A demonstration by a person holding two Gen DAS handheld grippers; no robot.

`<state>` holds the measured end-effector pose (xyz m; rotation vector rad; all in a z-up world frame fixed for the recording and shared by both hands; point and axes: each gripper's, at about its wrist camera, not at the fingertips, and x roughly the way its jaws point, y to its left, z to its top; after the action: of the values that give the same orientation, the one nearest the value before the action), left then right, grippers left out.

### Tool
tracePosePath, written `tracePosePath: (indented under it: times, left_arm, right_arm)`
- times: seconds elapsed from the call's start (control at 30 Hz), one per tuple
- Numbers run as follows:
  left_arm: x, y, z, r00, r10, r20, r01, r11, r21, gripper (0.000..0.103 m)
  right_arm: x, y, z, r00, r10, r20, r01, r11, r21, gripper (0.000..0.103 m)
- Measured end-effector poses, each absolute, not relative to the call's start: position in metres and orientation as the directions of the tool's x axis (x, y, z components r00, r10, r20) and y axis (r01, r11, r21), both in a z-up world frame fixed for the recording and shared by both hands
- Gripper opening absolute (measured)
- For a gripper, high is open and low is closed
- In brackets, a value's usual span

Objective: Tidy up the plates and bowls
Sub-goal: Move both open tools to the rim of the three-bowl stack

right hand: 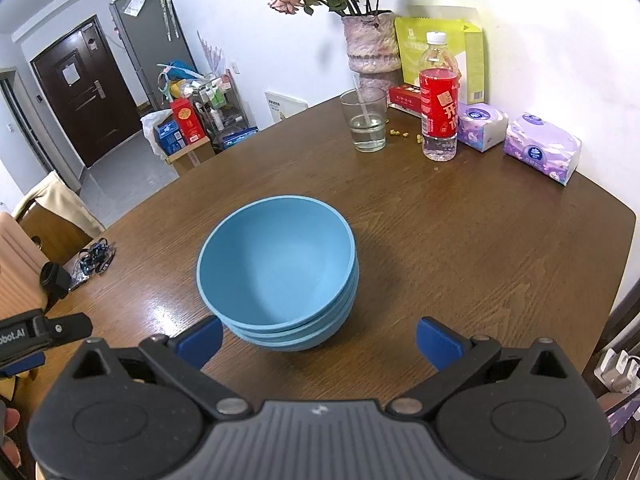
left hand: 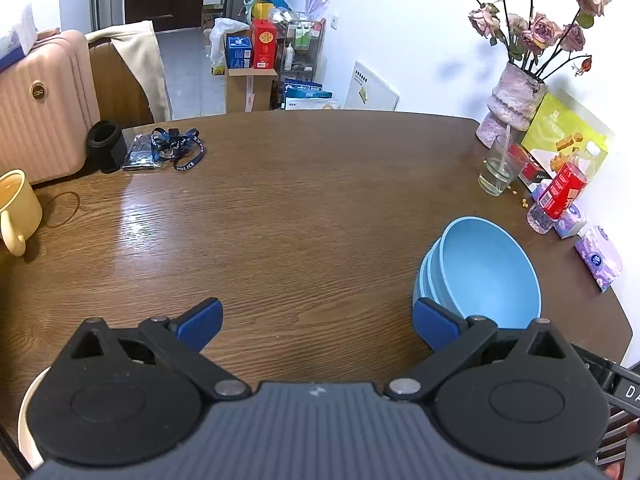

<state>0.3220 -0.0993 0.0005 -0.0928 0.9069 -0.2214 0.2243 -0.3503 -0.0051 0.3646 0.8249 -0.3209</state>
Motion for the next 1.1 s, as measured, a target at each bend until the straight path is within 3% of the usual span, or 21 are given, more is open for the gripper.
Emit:
tracePosePath:
  times: [0.67, 1.1]
  left_arm:
    - [0.317, -0.074, -0.001, 0.591, -0.297, -0.750, 0.202, 0.955, -0.219, 0.103]
    - [0.321, -0.076, 0.007, 0.600, -0.289, -0.746, 0.179, 0.957, -0.227, 0.103]
  right_arm:
    - [0.199, -0.333, 0.005, 0.604, -0.256, -0.755, 0.507, 0.854, 0.116, 0.103]
    - [0.212, -0.342, 0.001, 0.614, -0.229, -0.756, 0.488, 0.862, 0.135, 0.103]
